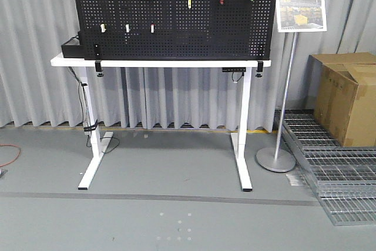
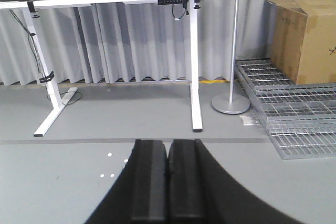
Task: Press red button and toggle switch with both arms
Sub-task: 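Drive the base forward toward the black pegboard on the white desk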
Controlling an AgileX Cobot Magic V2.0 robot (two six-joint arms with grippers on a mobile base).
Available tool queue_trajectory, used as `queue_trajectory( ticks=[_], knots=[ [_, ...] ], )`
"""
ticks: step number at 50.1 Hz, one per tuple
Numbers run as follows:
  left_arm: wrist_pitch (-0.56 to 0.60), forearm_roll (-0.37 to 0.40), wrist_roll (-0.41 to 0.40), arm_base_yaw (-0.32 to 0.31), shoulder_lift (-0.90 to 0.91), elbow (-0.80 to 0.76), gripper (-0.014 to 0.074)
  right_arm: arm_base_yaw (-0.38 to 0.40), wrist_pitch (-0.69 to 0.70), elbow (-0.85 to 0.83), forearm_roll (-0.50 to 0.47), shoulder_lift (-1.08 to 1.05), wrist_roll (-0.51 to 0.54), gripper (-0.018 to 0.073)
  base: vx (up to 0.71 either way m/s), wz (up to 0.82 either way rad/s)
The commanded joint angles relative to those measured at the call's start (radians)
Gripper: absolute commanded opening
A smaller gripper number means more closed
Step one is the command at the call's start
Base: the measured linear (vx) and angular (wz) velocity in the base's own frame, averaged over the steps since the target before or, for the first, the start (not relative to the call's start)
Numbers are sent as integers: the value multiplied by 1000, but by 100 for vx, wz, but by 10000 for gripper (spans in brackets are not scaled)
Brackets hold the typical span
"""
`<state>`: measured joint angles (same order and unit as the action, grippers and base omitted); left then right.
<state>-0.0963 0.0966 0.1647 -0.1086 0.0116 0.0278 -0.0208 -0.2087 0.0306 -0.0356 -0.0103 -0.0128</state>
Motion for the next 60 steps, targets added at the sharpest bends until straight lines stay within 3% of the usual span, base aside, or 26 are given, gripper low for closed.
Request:
queue_trajectory(
  ticks=[1, 60],
  knots=[
    [85, 3, -9, -2, 14, 35, 1, 4, 83, 12, 4, -17, 2, 0, 0, 0],
    [85, 3, -9, -2, 14, 35, 1, 4, 86, 12, 4, -17, 2, 0, 5, -1]
  ],
)
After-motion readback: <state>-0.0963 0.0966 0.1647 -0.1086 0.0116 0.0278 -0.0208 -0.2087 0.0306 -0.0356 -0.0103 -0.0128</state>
